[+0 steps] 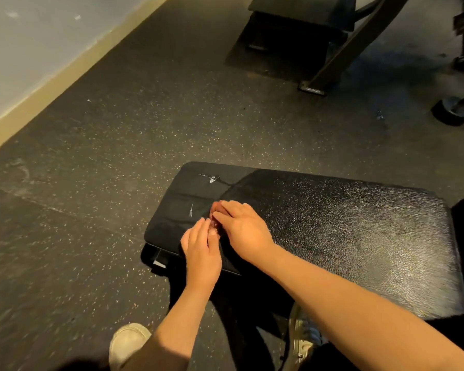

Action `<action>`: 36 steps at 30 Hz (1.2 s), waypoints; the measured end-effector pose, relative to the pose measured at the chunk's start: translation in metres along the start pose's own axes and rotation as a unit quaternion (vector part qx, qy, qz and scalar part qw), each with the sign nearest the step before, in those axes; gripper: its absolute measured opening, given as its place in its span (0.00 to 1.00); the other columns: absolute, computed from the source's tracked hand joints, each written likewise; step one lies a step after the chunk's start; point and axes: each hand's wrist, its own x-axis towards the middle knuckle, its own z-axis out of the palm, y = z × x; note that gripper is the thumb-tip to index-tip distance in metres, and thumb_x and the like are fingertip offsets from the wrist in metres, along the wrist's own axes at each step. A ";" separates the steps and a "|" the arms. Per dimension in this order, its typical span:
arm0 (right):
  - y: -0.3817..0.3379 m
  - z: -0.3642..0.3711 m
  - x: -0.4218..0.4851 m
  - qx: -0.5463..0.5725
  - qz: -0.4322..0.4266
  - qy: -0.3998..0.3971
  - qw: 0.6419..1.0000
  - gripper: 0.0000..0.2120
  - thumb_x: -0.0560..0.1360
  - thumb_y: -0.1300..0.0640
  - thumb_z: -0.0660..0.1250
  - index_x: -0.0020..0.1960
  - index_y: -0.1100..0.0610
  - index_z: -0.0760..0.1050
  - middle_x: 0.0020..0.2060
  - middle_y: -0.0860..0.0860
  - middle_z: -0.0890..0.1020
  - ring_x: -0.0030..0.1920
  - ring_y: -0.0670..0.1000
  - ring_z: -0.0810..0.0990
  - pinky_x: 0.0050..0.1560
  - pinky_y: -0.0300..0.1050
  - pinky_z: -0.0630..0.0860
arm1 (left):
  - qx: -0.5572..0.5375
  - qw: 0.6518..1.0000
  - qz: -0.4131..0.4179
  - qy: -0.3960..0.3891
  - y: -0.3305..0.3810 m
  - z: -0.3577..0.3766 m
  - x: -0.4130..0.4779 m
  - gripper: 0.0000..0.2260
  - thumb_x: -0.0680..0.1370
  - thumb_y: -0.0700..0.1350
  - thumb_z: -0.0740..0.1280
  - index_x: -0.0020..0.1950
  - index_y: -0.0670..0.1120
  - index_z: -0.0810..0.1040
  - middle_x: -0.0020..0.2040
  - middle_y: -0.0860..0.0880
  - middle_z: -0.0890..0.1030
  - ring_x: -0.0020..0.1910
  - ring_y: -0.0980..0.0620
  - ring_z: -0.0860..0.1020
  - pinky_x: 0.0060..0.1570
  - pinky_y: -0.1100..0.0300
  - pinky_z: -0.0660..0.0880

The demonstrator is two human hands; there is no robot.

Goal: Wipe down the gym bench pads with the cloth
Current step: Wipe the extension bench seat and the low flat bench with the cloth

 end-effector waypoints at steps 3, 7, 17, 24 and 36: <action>-0.005 -0.002 -0.006 -0.027 0.062 0.029 0.997 0.15 0.77 0.56 0.67 0.62 0.55 0.80 0.65 0.53 0.76 0.63 0.56 0.74 0.66 0.54 0.69 | 0.035 0.999 0.020 -0.018 -0.009 -0.008 -0.013 0.20 0.86 0.50 0.54 0.77 0.48 0.68 0.77 0.52 0.67 0.75 0.55 0.56 0.76 0.55 0.57; -0.043 0.004 -0.029 0.013 0.026 0.037 0.999 0.17 0.80 0.54 0.58 0.64 0.57 0.79 0.62 0.51 0.79 0.58 0.54 0.77 0.59 0.49 0.72 | 0.041 0.998 -0.004 -0.037 -0.015 -0.020 -0.025 0.20 0.86 0.49 0.53 0.77 0.48 0.68 0.77 0.52 0.67 0.76 0.54 0.57 0.76 0.56 0.56; -0.045 -0.008 -0.035 -0.019 0.047 0.033 0.998 0.13 0.76 0.57 0.66 0.59 0.59 0.81 0.62 0.55 0.79 0.56 0.58 0.78 0.55 0.53 0.75 | 0.036 0.997 -0.020 -0.071 -0.023 -0.030 -0.035 0.22 0.86 0.49 0.51 0.79 0.47 0.65 0.79 0.50 0.64 0.79 0.50 0.55 0.78 0.53 0.53; -0.041 -0.002 -0.020 -0.019 -0.016 0.015 1.000 0.13 0.75 0.59 0.65 0.59 0.56 0.79 0.58 0.50 0.78 0.56 0.56 0.75 0.55 0.56 0.73 | 0.028 0.998 -0.019 -0.051 -0.041 -0.044 -0.028 0.20 0.86 0.49 0.52 0.78 0.47 0.68 0.78 0.51 0.66 0.77 0.53 0.57 0.77 0.56 0.54; -0.060 0.019 0.006 -0.033 -0.059 0.000 0.998 0.13 0.77 0.59 0.59 0.58 0.56 0.77 0.56 0.49 0.76 0.56 0.55 0.72 0.50 0.54 0.72 | -0.009 0.998 -0.059 -0.023 -0.055 -0.053 0.005 0.21 0.86 0.50 0.52 0.79 0.47 0.66 0.80 0.50 0.62 0.80 0.52 0.52 0.78 0.54 0.50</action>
